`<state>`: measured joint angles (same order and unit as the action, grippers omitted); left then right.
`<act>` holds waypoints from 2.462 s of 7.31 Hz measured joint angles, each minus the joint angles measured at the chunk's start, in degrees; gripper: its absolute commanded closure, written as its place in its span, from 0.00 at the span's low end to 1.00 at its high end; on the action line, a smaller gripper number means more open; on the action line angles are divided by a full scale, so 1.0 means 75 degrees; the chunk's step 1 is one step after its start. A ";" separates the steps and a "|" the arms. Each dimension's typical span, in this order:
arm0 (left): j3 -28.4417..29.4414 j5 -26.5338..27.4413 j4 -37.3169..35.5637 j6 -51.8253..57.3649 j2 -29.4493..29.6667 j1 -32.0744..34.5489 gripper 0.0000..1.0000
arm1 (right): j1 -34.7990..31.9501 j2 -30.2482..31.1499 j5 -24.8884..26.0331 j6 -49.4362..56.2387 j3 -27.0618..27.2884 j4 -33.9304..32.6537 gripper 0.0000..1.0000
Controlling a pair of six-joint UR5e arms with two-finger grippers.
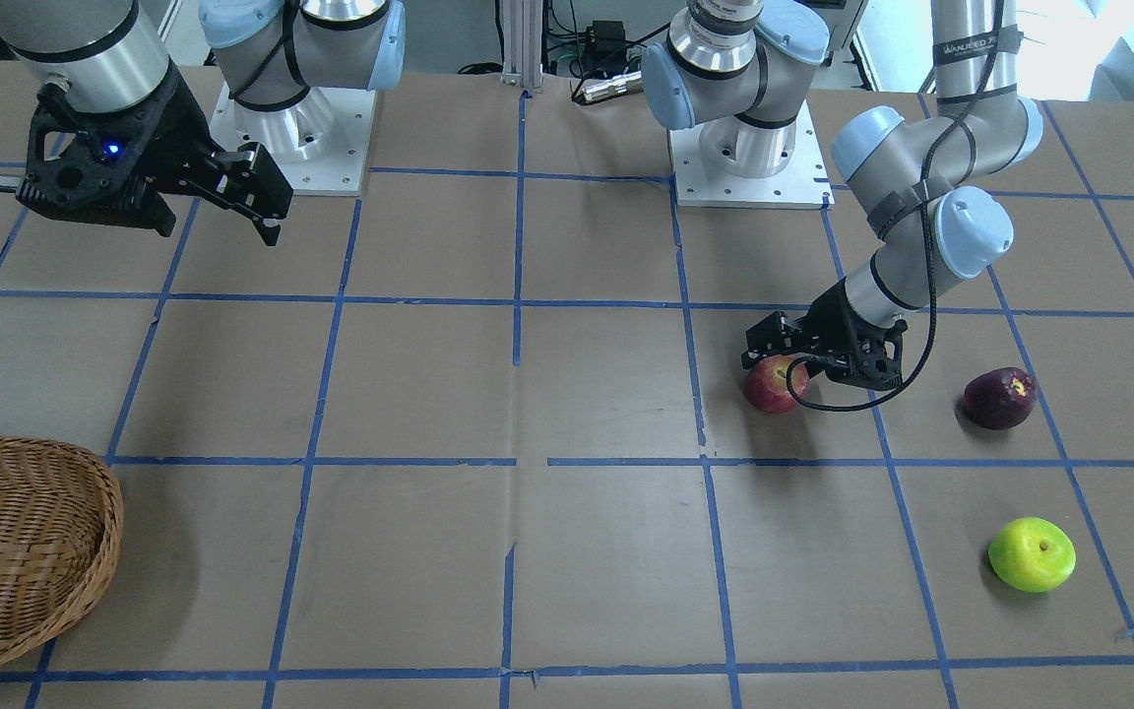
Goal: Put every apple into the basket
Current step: 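Carry the red apple to the table center and open the left gripper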
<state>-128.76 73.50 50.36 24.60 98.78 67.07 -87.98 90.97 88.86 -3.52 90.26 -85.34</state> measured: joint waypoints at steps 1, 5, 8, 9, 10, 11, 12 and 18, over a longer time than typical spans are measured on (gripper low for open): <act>0.0005 0.0003 -0.0314 -0.0020 0.0097 0.0005 0.00 | 0.0000 0.0000 -0.0001 0.0000 -0.0001 0.0000 0.00; -0.0042 0.0044 -0.0929 -0.0313 0.0227 0.0097 1.00 | 0.0000 0.0000 -0.0001 0.0000 0.0000 0.0000 0.00; 0.0418 -0.0070 -0.1030 -0.1298 0.0189 0.0398 1.00 | 0.0005 -0.0012 0.0002 0.0015 0.0000 -0.0013 0.00; 0.0828 -0.0189 -0.1006 -0.2265 0.0271 0.1002 1.00 | 0.0004 -0.0012 0.0007 0.0018 0.0000 -0.0013 0.00; 0.1346 -0.0245 -0.1010 -0.3455 0.0488 0.1837 1.00 | 0.0002 -0.0012 0.0010 0.0015 0.0000 -0.0009 0.00; 0.1873 -0.0259 -0.1056 -0.4479 0.0785 0.2669 0.99 | 0.0000 -0.0010 0.0010 0.0011 0.0000 -0.0005 0.00; 0.2315 -0.0229 -0.1132 -0.5171 0.1098 0.3391 0.99 | 0.0000 -0.0006 0.0043 0.0008 0.0000 -0.0002 0.00; 0.2838 -0.0046 -0.2784 -0.6312 0.2510 0.4720 0.00 | -0.0002 -0.0142 0.0249 0.0013 0.0168 -0.0103 0.00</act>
<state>-107.47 73.15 29.49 -22.74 117.61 102.48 -87.99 89.90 90.73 -3.42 91.52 -86.11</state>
